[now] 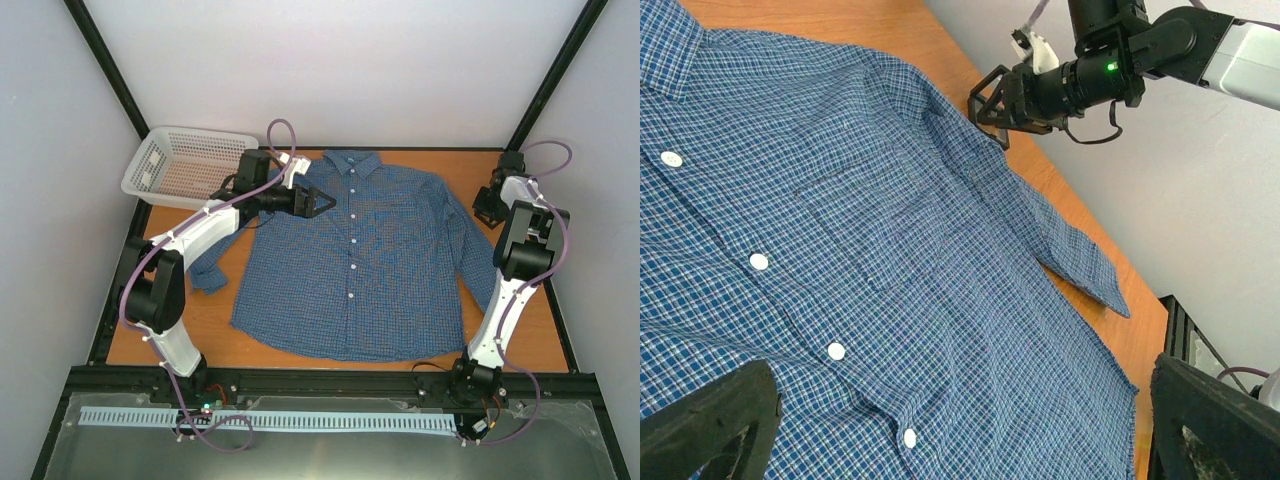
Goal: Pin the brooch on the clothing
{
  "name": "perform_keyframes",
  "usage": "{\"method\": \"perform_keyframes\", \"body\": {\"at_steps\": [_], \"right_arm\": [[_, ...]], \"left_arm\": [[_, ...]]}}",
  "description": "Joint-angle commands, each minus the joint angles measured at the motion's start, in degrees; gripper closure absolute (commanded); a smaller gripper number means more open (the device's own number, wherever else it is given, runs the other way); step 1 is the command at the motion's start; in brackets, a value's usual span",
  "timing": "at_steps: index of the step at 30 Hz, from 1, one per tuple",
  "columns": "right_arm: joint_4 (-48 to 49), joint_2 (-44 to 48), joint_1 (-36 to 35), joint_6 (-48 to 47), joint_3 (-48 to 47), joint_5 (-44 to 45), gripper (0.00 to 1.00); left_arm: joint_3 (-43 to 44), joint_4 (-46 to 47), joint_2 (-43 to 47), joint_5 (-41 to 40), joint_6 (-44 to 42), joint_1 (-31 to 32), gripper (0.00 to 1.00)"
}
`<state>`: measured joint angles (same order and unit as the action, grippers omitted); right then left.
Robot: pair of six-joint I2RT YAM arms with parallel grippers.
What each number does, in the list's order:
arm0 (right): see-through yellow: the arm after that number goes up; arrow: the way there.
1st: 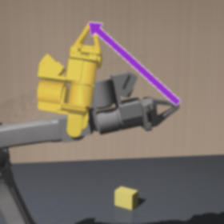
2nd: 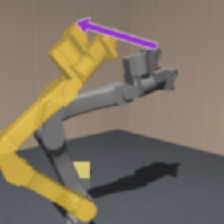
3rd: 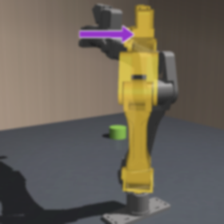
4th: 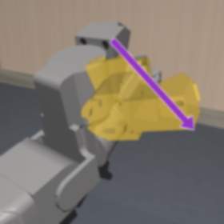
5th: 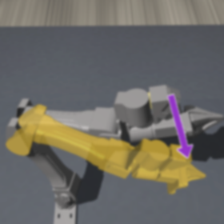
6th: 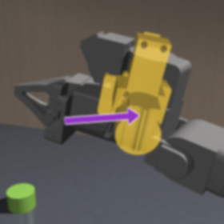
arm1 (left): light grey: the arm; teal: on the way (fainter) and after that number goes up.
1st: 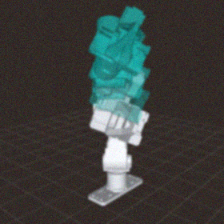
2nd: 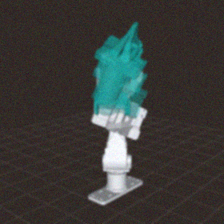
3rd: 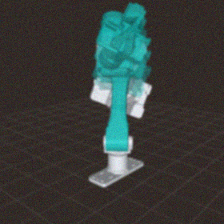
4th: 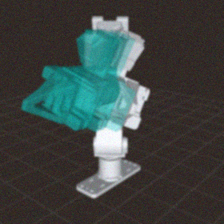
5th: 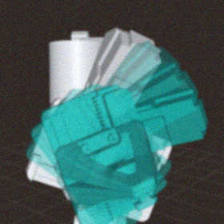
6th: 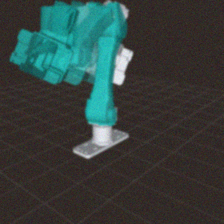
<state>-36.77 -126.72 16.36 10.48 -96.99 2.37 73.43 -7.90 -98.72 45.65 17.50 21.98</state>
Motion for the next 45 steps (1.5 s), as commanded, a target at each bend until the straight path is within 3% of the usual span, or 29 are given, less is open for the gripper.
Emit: {"method": "perform_keyframes", "body": {"at_steps": [1, 15, 20, 32, 37, 41, 45], "right_arm": [[-0.61, 0.86, -0.27, -0.77, -1.48, 1.56, 0.67], [-2.81, 0.55, -0.97, -2.11, -3.32, 8.25, 0.85], [-3.96, 0.77, -1.50, -2.74, -4.23, 10.71, 0.97], [-6.51, 9.70, -5.51, -2.90, -0.15, 18.94, 0.97], [-3.72, 20.37, -5.74, -1.75, 9.45, 5.45, 0.97], [4.00, 32.03, -6.47, -1.58, 21.29, -15.39, 0.97], [13.94, 42.51, -11.93, -1.94, 31.91, -37.38, 0.97]], "left_arm": [[0.05, 1.82, 1.07, 1.19, 0.48, -0.40, 0.00], [-0.01, 2.00, 0.59, 1.55, 0.70, -0.36, 0.00], [-0.05, 2.20, 0.53, 1.90, 1.02, -0.36, 0.00], [-0.09, 2.31, 0.58, 2.18, 1.10, -0.36, 0.00], [-0.11, 2.33, 1.05, 2.30, 1.18, -0.36, 0.00], [-0.18, 2.39, 1.77, 2.25, 0.97, -0.38, 0.00], [-0.60, 3.10, 2.72, 2.67, 0.84, -0.36, 0.00]]}}
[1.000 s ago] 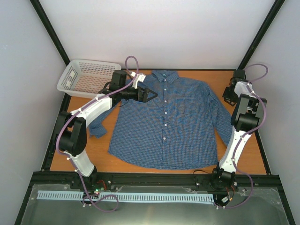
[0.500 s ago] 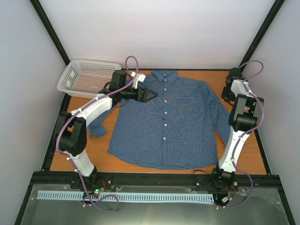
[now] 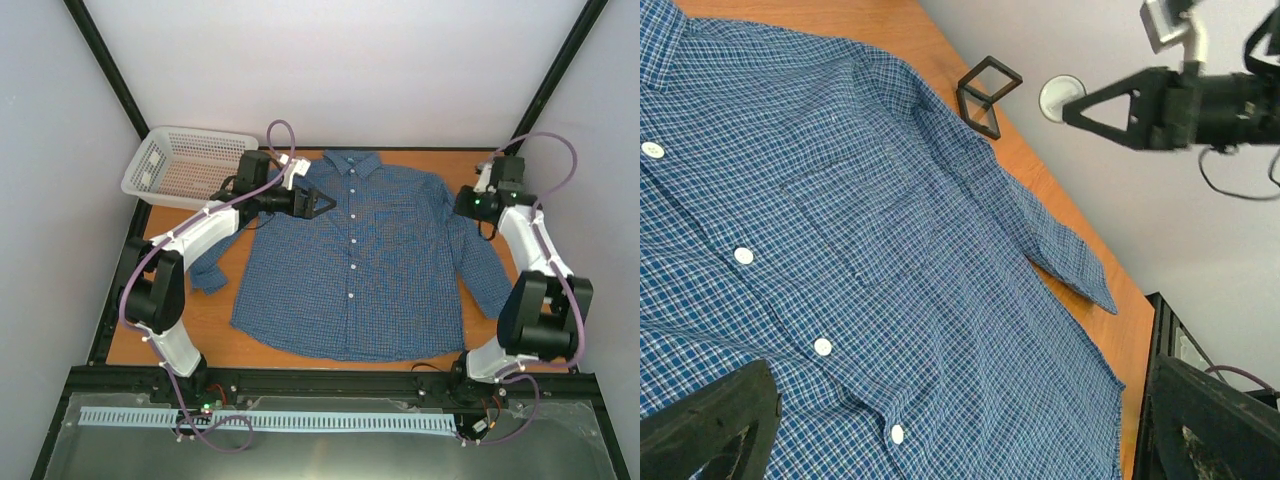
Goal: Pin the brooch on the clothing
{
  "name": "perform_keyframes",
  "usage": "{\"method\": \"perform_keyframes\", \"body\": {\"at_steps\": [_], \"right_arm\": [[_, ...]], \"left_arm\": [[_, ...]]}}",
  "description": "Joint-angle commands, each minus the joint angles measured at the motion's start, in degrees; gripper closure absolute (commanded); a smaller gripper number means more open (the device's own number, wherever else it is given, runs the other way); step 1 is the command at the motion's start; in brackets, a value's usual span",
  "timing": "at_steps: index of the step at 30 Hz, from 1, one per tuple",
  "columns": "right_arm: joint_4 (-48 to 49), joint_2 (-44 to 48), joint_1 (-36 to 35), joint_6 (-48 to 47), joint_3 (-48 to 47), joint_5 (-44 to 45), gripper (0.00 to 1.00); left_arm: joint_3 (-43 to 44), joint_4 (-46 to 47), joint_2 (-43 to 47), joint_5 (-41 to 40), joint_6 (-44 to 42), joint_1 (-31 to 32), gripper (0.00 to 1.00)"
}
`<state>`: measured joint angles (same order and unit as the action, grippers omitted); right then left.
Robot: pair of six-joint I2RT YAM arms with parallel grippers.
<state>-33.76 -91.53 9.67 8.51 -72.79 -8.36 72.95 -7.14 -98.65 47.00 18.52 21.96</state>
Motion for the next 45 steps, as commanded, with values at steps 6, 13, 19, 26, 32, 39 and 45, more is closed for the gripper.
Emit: {"method": "perform_keyframes", "body": {"at_steps": [6, 13, 19, 26, 32, 39, 45], "right_arm": [[26.41, 17.13, -18.53, -0.63, 18.66, -53.25, 0.97], [42.15, 26.97, -27.27, 8.68, 28.48, -59.18, 0.97], [43.91, 28.22, -29.46, 10.11, 27.66, -63.68, 0.97], [29.19, 27.48, -29.53, 0.00, 22.21, -67.22, 0.97], [16.65, 23.50, -29.53, -10.29, 17.40, -70.84, 0.97], [10.10, 19.12, -30.08, -15.55, 13.50, -72.10, 0.97], [9.88, 17.45, -30.62, -15.98, 12.62, -71.14, 0.98]], "left_arm": [[-0.53, 4.88, 5.34, 6.67, 1.56, -0.33, 0.00], [-12.07, 21.89, 16.33, 17.56, 13.29, -0.03, 0.02], [-12.34, 22.41, 19.09, 24.70, 14.00, 4.74, 0.27], [-9.96, 10.06, 21.20, 28.03, 1.72, 7.89, 0.43], [-6.15, 1.27, 19.57, 25.78, -4.33, 9.20, 0.56], [-3.00, -5.58, 17.54, 24.74, -8.29, 9.90, 0.69], [-1.48, -10.44, 15.61, 23.67, -11.71, 10.47, 0.73]]}}
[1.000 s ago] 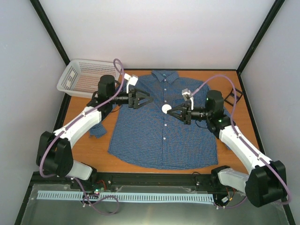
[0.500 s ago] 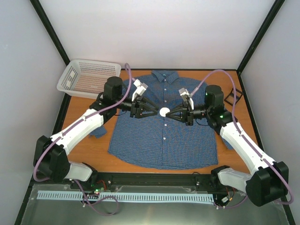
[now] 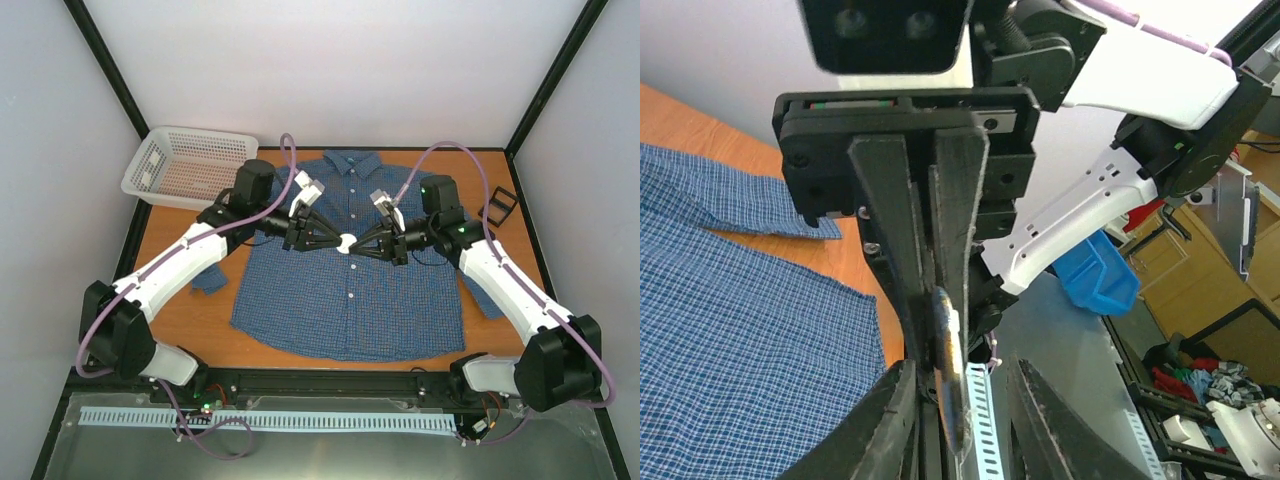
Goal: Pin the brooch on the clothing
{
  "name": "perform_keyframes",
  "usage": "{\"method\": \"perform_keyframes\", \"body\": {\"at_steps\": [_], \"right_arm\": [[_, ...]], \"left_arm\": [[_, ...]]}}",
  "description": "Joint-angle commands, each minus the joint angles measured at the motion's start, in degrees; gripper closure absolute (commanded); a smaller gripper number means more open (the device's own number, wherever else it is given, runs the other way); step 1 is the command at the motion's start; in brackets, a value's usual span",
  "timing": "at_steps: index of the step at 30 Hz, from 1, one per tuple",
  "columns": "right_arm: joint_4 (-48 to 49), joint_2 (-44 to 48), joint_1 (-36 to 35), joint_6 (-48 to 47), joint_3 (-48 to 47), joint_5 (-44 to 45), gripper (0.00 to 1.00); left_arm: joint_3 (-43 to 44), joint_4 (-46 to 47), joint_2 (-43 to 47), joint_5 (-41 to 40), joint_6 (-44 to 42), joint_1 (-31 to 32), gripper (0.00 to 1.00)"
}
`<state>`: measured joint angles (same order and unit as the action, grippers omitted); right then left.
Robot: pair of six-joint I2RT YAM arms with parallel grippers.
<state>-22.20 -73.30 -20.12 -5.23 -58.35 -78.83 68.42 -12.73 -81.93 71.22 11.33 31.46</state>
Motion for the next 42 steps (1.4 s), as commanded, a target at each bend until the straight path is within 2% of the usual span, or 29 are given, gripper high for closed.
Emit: {"method": "perform_keyframes", "body": {"at_steps": [1, 4, 14, 17, 20, 23, 25, 28, 31, 33, 37, 42], "right_arm": [[-1.89, -1.06, -0.91, -2.49, -1.97, -0.70, 0.97], [-4.25, -1.87, -1.13, -4.29, -2.78, -0.88, 0.97], [-6.47, -3.02, -1.85, -6.20, -3.62, -0.96, 0.97], [-7.39, -3.22, -2.07, -6.99, -4.17, -1.23, 0.97], [-7.47, -2.94, -2.20, -6.85, -4.36, -0.28, 0.97], [-3.73, -1.50, -2.20, -2.69, -3.85, 4.12, 0.96], [0.96, 0.46, -2.28, 3.24, -2.64, 10.14, 0.84], [11.77, 4.99, -2.35, 15.76, 2.29, 18.91, 0.61], [24.19, 9.67, -2.59, 28.73, 8.42, 25.51, 0.53], [33.10, 11.56, -3.35, 36.47, 11.94, 27.31, 0.47], [42.49, 11.96, -6.81, 45.56, 12.93, 32.33, 0.27], [50.43, 6.83, -9.83, 53.01, 9.60, 32.42, 0.23]], "left_arm": [[3.15, -5.13, -1.38, -0.50, -4.68, 1.03, 0.75], [3.45, -5.46, -1.77, -0.79, -5.08, 1.06, 0.82], [4.07, -5.88, -2.00, -0.96, -4.92, 1.05, 0.86], [4.16, -5.84, -1.95, -0.85, -4.85, 1.01, 0.91], [4.34, -6.04, -1.72, -1.27, -4.81, 1.06, 0.99], [4.21, -5.83, -0.74, -2.66, -4.87, 1.01, 0.99], [3.95, -4.63, 0.67, -5.84, -4.35, 1.06, 0.99], [1.30, 0.70, 4.62, -15.74, -1.28, 1.06, 0.99], [-3.45, 11.73, 9.79, -25.08, 4.16, 1.01, 0.99], [-6.85, 19.39, 12.82, -28.41, 7.22, 1.06, 0.99], [-12.46, 33.15, 15.87, -32.55, 11.67, 1.06, 0.99], [-13.65, 39.14, 15.76, -32.59, 15.76, 1.06, 0.99]]}}
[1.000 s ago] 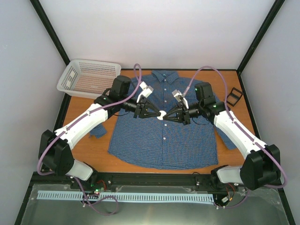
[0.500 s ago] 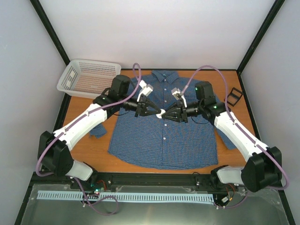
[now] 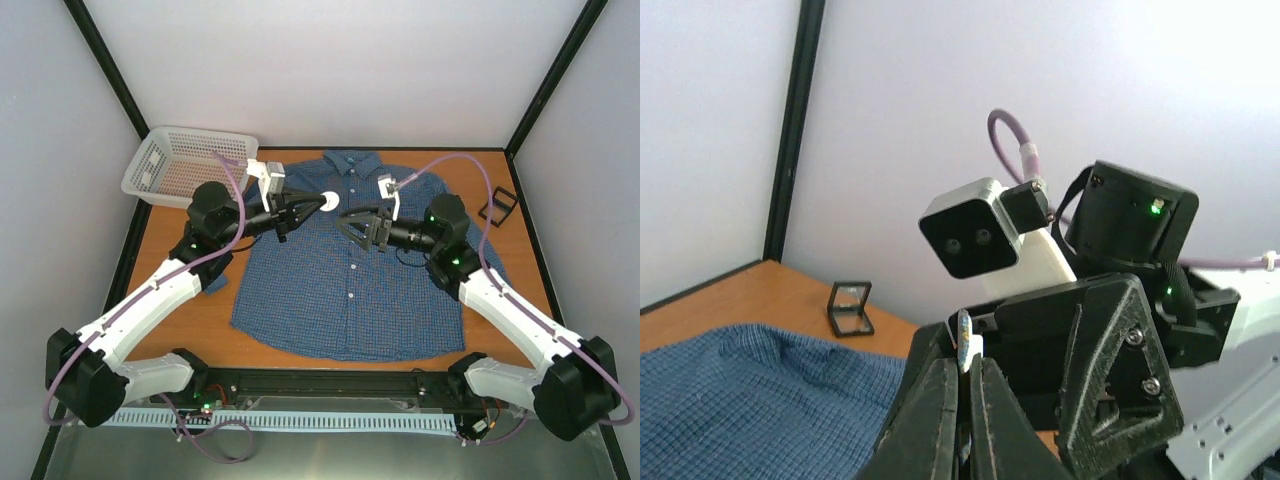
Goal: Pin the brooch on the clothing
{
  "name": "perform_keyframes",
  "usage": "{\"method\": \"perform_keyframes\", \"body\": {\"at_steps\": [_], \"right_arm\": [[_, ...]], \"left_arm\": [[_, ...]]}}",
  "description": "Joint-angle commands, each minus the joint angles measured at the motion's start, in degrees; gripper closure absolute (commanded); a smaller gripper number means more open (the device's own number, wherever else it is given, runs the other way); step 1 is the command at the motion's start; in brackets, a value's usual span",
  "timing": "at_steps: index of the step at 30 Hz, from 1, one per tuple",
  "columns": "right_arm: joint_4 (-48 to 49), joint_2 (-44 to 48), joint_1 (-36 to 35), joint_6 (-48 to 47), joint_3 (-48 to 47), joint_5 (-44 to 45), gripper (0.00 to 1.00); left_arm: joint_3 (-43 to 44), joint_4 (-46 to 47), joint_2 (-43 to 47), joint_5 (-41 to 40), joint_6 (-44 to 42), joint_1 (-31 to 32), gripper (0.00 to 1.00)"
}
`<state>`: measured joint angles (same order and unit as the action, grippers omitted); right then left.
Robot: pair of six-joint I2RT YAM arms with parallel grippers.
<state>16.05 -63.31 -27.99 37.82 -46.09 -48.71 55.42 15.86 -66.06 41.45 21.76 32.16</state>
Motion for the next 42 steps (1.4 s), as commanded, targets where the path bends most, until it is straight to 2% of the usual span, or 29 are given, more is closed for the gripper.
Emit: {"method": "perform_keyframes", "body": {"at_steps": [1, 4, 7, 8, 15, 30, 38, 42], "right_arm": [[13.83, -4.30, -2.50, 10.60, -3.33, 1.44, 0.23], [16.36, -6.35, -3.69, 11.11, -4.09, 1.26, 0.27], [17.85, -6.62, -3.74, 11.39, -3.85, 2.39, 0.41], [18.09, -6.51, -3.74, 11.44, -3.84, 2.92, 0.42], [19.17, -6.58, -3.74, 12.53, -4.37, 4.79, 0.36], [20.50, -8.25, -3.74, 14.65, -4.84, 5.27, 0.43], [18.49, -10.23, -3.74, 15.94, -5.49, 5.95, 0.51], [17.76, -11.43, -3.74, 15.70, -6.27, 4.60, 0.51]], "left_arm": [[-0.70, 11.04, -0.28, -2.49, 5.81, 0.36, 0.99], [-0.90, 12.50, -0.42, -1.76, 7.94, 0.35, 0.99], [-1.70, 14.57, -0.19, -0.85, 9.87, 0.35, 0.99], [-2.05, 15.30, -0.08, -0.62, 10.41, 0.36, 0.99], [-3.20, 17.22, -0.22, 0.90, 11.28, 0.34, 0.99], [-3.32, 19.05, -0.21, 3.20, 11.39, 0.36, 0.99], [-3.70, 20.25, -0.10, 5.88, 10.63, 0.35, 0.99], [-4.17, 20.29, 0.61, 5.67, 10.03, 0.36, 0.99]]}}
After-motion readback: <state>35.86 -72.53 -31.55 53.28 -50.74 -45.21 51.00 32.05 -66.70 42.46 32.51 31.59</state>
